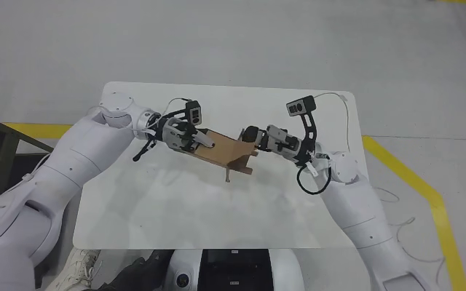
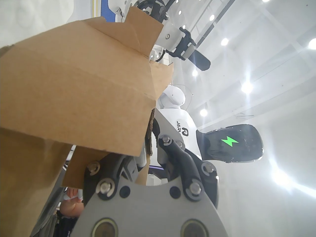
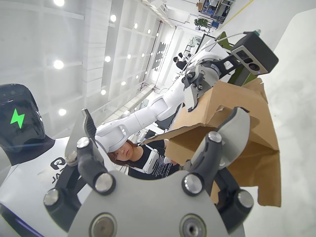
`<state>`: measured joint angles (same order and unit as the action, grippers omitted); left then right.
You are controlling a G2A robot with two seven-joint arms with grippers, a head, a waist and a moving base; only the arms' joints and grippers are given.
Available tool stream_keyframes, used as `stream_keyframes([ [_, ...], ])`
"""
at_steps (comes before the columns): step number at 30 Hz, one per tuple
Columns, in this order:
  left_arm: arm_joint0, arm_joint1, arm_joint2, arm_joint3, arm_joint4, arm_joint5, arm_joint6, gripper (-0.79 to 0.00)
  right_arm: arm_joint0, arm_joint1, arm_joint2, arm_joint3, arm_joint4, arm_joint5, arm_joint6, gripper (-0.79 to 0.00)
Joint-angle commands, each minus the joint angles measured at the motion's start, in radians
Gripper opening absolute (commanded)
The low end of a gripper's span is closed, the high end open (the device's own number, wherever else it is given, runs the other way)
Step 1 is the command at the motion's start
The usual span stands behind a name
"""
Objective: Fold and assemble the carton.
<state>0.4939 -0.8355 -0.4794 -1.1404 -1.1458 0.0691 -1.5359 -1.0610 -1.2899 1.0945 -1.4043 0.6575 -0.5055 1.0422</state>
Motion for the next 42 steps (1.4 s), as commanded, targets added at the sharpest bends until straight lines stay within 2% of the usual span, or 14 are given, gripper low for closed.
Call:
stream_keyframes([
  [1,-0.006,0.002,0.011,-0.001,-0.004,-0.002,0.0,-0.785,0.002,-0.001,-0.006,0.002,-0.001,0.001,0.008,0.0],
  [13,-0.038,0.005,0.058,-0.002,-0.031,-0.031,0.0,-0.785,0.016,-0.008,-0.035,0.016,0.037,0.015,0.056,0.0],
  [21,-0.052,0.003,0.069,0.019,-0.054,-0.083,0.0,-0.785,0.005,-0.003,0.012,0.027,0.071,-0.016,0.041,0.0],
  [30,-0.037,0.014,0.028,0.035,-0.112,-0.212,0.0,-0.785,-0.064,0.017,0.109,-0.019,0.061,0.0,-0.004,0.0],
  [37,-0.016,0.032,-0.016,0.013,-0.161,-0.241,0.0,-0.785,-0.097,0.021,0.115,-0.024,0.029,0.025,-0.039,0.0],
  [42,0.0,0.042,-0.037,0.0,-0.169,-0.24,0.0,-0.785,-0.094,0.015,0.08,-0.01,0.051,0.031,-0.013,0.0],
])
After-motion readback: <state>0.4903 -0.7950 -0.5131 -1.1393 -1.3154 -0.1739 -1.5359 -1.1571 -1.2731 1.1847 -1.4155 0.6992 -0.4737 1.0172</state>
